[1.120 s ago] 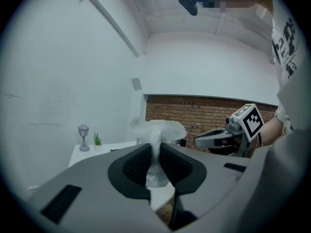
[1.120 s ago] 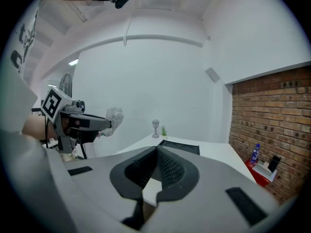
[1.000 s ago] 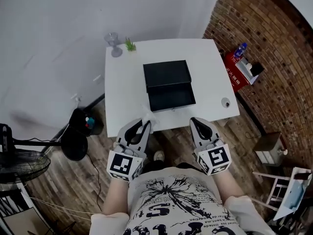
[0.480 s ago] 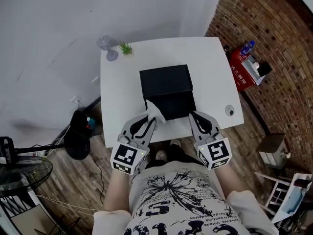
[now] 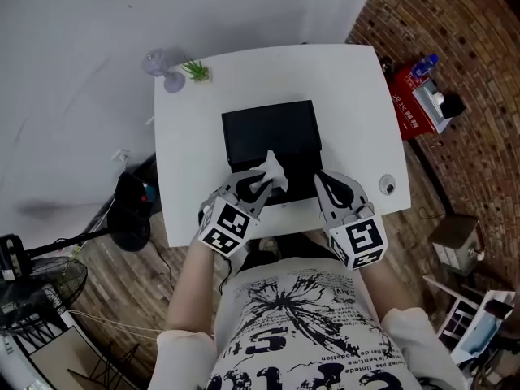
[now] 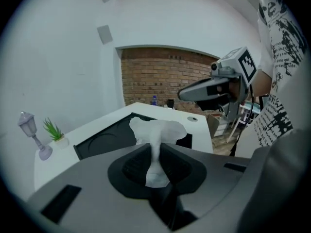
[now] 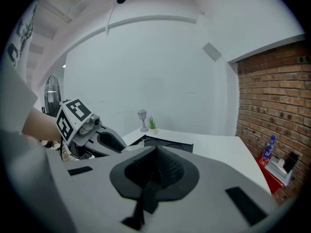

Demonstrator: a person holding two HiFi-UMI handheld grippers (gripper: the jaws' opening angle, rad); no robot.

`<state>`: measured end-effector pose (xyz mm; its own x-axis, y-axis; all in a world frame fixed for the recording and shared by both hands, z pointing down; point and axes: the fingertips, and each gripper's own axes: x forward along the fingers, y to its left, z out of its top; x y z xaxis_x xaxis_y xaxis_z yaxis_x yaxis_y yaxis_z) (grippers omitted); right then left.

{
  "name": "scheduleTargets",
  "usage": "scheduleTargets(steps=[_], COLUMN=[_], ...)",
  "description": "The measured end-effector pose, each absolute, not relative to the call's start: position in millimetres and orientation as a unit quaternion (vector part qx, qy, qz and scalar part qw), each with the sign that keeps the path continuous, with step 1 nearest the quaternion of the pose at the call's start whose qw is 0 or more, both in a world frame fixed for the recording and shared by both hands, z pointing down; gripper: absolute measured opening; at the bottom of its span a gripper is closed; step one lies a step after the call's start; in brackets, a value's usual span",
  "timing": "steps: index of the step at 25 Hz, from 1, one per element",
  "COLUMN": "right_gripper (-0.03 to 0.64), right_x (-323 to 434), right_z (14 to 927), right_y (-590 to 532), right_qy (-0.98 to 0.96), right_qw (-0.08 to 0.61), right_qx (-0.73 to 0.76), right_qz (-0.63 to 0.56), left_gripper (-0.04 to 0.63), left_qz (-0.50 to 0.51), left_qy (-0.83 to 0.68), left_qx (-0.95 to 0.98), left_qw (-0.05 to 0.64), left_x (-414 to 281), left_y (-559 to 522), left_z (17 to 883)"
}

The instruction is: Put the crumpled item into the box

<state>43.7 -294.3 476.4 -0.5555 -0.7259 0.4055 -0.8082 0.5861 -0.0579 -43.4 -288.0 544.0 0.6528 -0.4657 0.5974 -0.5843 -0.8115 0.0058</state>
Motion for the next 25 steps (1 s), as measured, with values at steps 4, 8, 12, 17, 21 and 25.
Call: scheduleTargets(steps=[4,8,12,17,21,25], right_gripper=[0.014,0.014,0.014,0.015,0.015,0.014], right_x=[49,56,63,77,88,100], right_z=[488,497,501,504,503,506], right_y=[-310,-320,-323,-327,-328,-328], right_qy=[-0.872,-0.867,-0.863,-0.851,-0.843,-0.836], right_qw=[0.171,0.172,0.176,0.167,0.162,0.165], right_qx=[0.439,0.444,0.449,0.466,0.478,0.487], right_qz=[0.132,0.145,0.15,0.176,0.186,0.191], left_gripper=[0.071,0.072,0.074,0.075,0.075,0.08], left_qz=[0.356,0.403,0.428,0.476,0.5,0.493], left_qy=[-0.236,-0.186,-0.168,-0.149,-0.152,-0.156], left_qx=[0.899,0.89,0.882,0.859,0.844,0.844], left_qw=[0.098,0.105,0.105,0.115,0.12,0.139], left_x=[-27,-15,-8,2,3,6], left_y=[-296,-294,-298,-299,-303,-304], left_z=[576,602,618,640,654,657])
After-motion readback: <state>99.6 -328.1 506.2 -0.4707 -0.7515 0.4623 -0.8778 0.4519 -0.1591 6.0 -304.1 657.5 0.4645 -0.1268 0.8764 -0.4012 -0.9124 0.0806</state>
